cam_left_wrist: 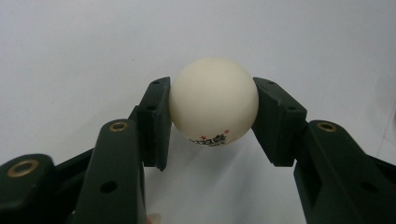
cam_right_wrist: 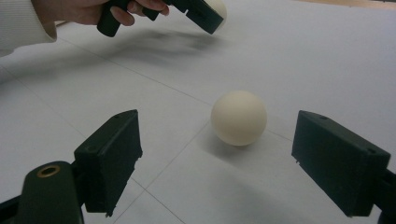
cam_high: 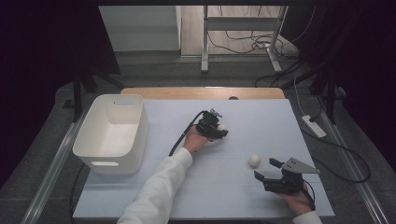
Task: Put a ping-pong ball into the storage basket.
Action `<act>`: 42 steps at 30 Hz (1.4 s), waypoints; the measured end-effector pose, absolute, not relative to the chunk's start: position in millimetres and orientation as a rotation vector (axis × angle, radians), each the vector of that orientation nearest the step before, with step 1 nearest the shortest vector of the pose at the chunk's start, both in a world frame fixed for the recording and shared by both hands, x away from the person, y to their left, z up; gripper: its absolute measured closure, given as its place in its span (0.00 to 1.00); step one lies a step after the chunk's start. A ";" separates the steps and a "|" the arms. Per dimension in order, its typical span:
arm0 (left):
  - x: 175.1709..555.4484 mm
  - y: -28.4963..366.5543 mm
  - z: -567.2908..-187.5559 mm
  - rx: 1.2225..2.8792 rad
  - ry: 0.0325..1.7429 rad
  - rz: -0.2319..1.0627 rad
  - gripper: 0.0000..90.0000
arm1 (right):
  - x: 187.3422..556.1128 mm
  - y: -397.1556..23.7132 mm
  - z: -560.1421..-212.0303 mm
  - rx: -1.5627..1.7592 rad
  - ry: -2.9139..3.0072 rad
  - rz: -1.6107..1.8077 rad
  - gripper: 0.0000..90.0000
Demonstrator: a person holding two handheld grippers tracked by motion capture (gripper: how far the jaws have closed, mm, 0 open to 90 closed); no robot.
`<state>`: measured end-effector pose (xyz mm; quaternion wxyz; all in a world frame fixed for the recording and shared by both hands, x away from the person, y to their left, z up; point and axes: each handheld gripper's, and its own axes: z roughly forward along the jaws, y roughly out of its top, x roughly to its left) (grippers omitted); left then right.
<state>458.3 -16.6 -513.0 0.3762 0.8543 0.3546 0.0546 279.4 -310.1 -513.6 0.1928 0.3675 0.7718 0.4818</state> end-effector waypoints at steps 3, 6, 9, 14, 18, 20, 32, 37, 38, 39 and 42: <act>455.1 -16.3 -509.4 2.190 0.896 0.147 0.56 | 279.4 -310.0 -513.7 1.031 2.166 1.354 0.18; 452.5 -15.4 -505.8 2.191 0.882 0.155 0.56 | 279.4 -310.0 -513.7 1.028 2.164 1.355 0.18; 449.9 -14.2 -502.5 2.185 0.884 0.162 0.56 | 279.3 -309.9 -513.7 1.029 2.164 1.355 0.18; 448.5 -12.2 -498.5 2.183 0.878 0.170 0.56 | 279.5 -309.7 -513.8 1.029 2.165 1.351 0.18; 447.1 -10.8 -496.1 2.183 0.871 0.175 0.56 | 279.6 -309.8 -513.8 1.031 2.163 1.349 0.18; 446.0 -10.1 -495.3 2.178 0.870 0.178 0.56 | 279.7 -309.9 -513.8 1.034 2.164 1.345 0.18; 440.6 -2.3 -488.8 2.149 0.865 0.181 0.56 | 279.6 -309.5 -514.1 1.033 2.168 1.347 0.18; 434.7 2.7 -483.7 2.141 0.853 0.187 0.56 | 279.9 -309.4 -514.2 1.031 2.169 1.343 0.18; 432.8 3.9 -481.6 2.138 0.850 0.191 0.56 | 280.0 -309.4 -514.1 1.032 2.168 1.344 0.18; 431.4 4.9 -479.6 2.138 0.847 0.195 0.56 | 280.0 -309.4 -514.1 1.035 2.165 1.346 0.18; 429.6 6.2 -476.8 2.131 0.842 0.197 0.56 | 279.9 -309.4 -514.0 1.036 2.164 1.345 0.18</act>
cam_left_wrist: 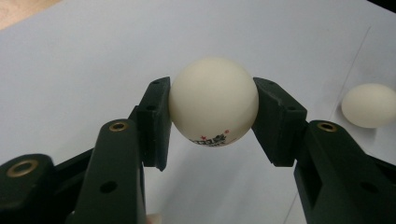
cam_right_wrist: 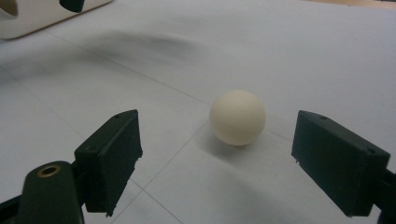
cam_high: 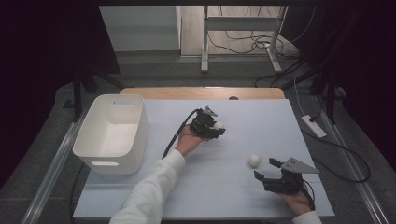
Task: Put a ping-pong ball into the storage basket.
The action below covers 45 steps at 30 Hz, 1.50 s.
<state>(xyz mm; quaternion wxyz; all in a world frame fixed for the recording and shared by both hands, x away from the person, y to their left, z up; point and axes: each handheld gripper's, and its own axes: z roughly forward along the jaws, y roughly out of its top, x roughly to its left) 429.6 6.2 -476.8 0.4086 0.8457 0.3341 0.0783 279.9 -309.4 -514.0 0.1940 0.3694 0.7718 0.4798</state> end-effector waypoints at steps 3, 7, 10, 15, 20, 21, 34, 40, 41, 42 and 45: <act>426.6 8.0 -472.4 2.122 0.834 0.193 0.56 | 279.9 -309.5 -514.0 1.038 2.162 1.349 0.18; 423.7 9.2 -469.1 2.120 0.825 0.198 0.56 | 280.2 -309.4 -513.9 1.046 2.166 1.350 0.18; 422.1 10.4 -468.9 2.121 0.821 0.193 0.56 | 280.2 -309.3 -513.5 1.047 2.165 1.349 0.18; 418.1 13.2 -468.2 2.119 0.814 0.198 0.56 | 279.8 -309.1 -513.4 1.045 2.166 1.346 0.18; 415.8 18.0 -466.0 2.120 0.818 0.197 0.56 | 279.6 -309.1 -513.3 1.045 2.163 1.349 0.18; 415.8 18.0 -466.0 2.120 0.818 0.197 0.56 | 279.6 -309.1 -513.3 1.045 2.163 1.349 0.18; 408.8 30.2 -457.1 2.086 0.806 0.200 0.56 | 279.3 -309.6 -513.3 1.047 2.164 1.348 0.18; 404.3 34.7 -453.8 2.082 0.796 0.210 0.56 | 279.2 -310.5 -513.2 1.051 2.164 1.344 0.18; 403.9 35.8 -453.3 2.081 0.796 0.209 0.56 | 279.2 -310.7 -512.9 1.054 2.158 1.350 0.18; 403.0 36.9 -453.1 2.070 0.802 0.202 0.56 | 279.5 -310.6 -512.6 1.053 2.155 1.351 0.18; 400.9 39.4 -452.0 2.066 0.798 0.201 0.56 | 280.0 -309.1 -512.2 1.053 2.154 1.349 0.18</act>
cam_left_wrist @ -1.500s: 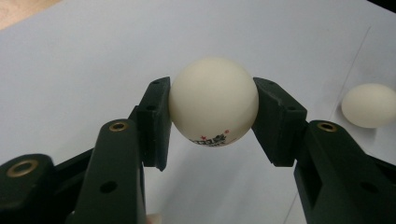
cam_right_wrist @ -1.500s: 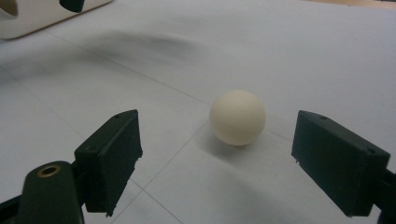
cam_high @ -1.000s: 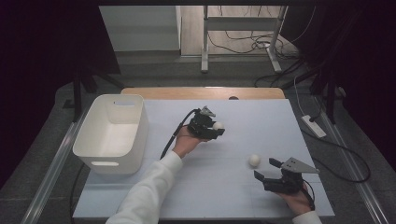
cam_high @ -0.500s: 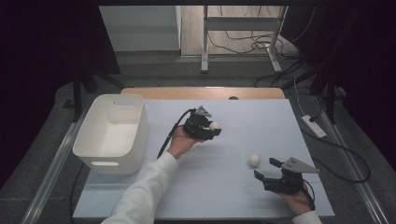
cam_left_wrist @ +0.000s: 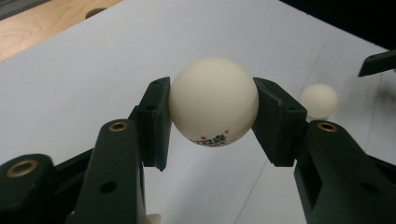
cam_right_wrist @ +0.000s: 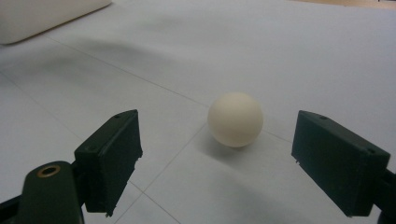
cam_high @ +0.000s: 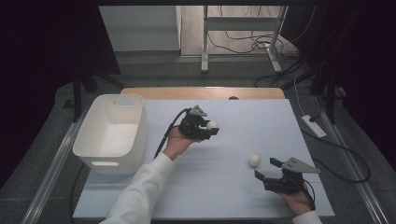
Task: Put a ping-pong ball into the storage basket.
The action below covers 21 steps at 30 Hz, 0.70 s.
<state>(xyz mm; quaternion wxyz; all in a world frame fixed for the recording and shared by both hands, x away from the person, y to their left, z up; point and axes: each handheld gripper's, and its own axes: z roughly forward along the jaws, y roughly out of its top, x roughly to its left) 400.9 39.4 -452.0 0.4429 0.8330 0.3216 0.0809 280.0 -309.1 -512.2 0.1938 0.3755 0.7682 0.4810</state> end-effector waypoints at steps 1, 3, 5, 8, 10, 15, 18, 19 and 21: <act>399.7 40.9 -450.9 2.063 0.798 0.208 0.56 | 280.1 -308.9 -512.8 1.048 2.161 1.345 0.18; 398.2 44.2 -448.7 2.052 0.799 0.211 0.56 | 280.1 -309.3 -513.3 1.049 2.163 1.344 0.18; 396.3 47.0 -445.9 2.042 0.802 0.223 0.56 | 280.1 -309.3 -512.5 1.054 2.156 1.350 0.18; 394.3 50.1 -442.4 2.029 0.797 0.240 0.56 | 280.5 -308.1 -513.8 1.045 2.167 1.341 0.18; 393.4 52.8 -440.6 2.016 0.798 0.241 0.56 | 280.6 -308.4 -513.9 1.047 2.167 1.342 0.18; 393.0 55.9 -440.6 2.018 0.802 0.244 0.56 | 280.4 -308.6 -513.7 1.048 2.163 1.341 0.18; 392.1 58.5 -440.3 2.011 0.805 0.248 0.56 | 280.5 -308.3 -513.7 1.047 2.164 1.341 0.18; 391.2 59.7 -440.0 2.010 0.803 0.250 0.56 | 280.5 -308.3 -513.9 1.047 2.166 1.339 0.18; 388.6 61.3 -439.4 2.001 0.801 0.255 0.56 | 280.4 -308.4 -513.8 1.048 2.166 1.340 0.18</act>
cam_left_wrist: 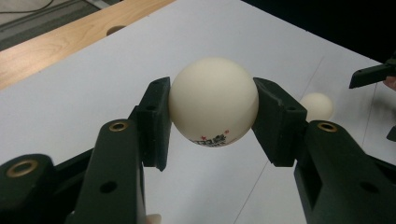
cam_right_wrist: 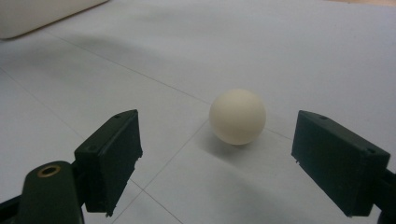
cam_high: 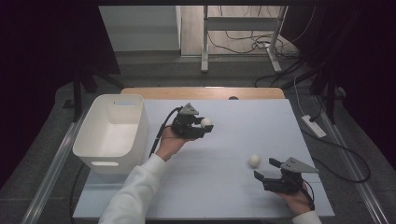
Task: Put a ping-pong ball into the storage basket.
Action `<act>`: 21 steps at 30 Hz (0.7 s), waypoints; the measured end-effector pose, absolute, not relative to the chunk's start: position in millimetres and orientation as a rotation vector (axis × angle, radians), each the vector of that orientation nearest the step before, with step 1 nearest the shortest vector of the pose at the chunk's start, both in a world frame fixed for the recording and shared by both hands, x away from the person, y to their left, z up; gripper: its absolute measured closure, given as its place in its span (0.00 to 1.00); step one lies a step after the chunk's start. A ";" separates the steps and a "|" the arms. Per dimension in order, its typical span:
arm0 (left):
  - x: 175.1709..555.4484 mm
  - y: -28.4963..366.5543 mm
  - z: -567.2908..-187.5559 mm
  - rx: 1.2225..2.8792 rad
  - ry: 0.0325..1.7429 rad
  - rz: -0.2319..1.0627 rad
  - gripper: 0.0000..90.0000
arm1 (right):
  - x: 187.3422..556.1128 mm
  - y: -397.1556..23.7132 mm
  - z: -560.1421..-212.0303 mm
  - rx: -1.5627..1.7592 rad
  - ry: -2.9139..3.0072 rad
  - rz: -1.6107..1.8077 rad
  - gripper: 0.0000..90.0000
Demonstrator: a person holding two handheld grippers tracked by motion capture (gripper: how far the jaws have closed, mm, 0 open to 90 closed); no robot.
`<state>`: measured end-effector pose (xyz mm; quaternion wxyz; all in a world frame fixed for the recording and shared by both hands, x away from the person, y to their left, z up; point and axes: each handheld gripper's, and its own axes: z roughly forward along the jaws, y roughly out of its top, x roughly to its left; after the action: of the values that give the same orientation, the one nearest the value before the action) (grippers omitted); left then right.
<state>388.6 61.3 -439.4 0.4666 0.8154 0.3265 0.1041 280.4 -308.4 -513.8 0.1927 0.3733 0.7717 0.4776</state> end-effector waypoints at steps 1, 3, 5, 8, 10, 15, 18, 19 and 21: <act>387.3 62.6 -438.8 1.998 0.798 0.260 0.56 | 280.5 -308.4 -513.7 1.048 2.165 1.341 0.18; 384.1 65.0 -437.5 1.981 0.792 0.265 0.56 | 280.6 -308.5 -513.8 1.047 2.167 1.339 0.18; 381.6 67.4 -435.8 1.976 0.789 0.271 0.56 | 280.6 -308.5 -513.6 1.048 2.167 1.340 0.18; 379.0 70.2 -433.3 1.972 0.785 0.281 0.56 | 280.7 -308.2 -513.8 1.046 2.168 1.339 0.18; 377.2 72.9 -431.0 1.963 0.781 0.284 0.56 | 280.9 -308.1 -513.9 1.045 2.168 1.341 0.18; 372.1 77.9 -427.0 1.946 0.771 0.302 0.56 | 281.0 -308.1 -513.9 1.046 2.168 1.342 0.18; 368.8 80.9 -425.3 1.944 0.769 0.313 0.56 | 281.0 -308.3 -513.9 1.047 2.168 1.343 0.18; 368.2 81.9 -424.8 1.944 0.768 0.315 0.56 | 281.1 -308.5 -513.9 1.048 2.169 1.343 0.18; 366.5 84.3 -423.1 1.938 0.771 0.322 0.56 | 281.3 -308.5 -514.0 1.048 2.168 1.343 0.18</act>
<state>366.5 84.3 -423.1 0.4931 0.7989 0.3177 0.1328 281.3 -308.5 -514.0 0.1912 0.3730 0.7719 0.4780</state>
